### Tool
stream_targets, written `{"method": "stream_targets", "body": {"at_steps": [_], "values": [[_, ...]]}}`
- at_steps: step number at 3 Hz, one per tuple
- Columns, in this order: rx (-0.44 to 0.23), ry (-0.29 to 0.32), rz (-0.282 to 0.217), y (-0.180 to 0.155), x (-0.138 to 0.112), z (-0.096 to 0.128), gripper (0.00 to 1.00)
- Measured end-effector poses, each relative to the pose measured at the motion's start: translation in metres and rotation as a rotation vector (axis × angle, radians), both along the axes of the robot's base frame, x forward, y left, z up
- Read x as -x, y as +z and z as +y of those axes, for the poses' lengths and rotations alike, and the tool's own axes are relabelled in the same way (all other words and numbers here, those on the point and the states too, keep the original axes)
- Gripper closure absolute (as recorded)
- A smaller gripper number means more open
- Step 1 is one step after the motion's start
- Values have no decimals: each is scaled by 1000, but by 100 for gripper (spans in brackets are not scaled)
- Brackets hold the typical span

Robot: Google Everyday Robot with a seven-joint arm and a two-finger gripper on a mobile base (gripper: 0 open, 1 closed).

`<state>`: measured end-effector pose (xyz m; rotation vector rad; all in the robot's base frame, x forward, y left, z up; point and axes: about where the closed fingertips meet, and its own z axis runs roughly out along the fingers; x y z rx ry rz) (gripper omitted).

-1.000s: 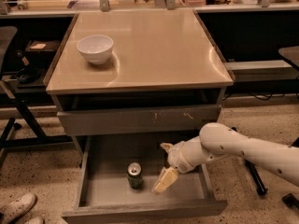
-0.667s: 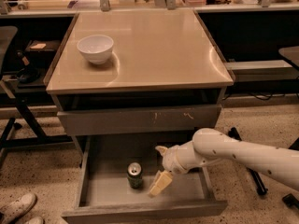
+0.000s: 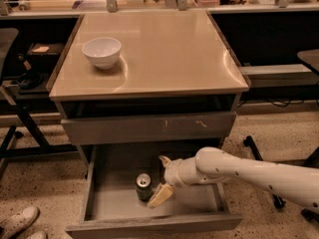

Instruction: Pick green can from middle drawer and place on counter

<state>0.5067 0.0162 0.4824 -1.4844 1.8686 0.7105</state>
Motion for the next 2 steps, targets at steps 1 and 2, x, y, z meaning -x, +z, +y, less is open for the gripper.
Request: {"method": "stream_targets", "body": {"at_steps": [1,2], "values": [[-32,-31,-9,-22,-9,10,0],[-63,-46,-2,-41,-16,20,0]]}}
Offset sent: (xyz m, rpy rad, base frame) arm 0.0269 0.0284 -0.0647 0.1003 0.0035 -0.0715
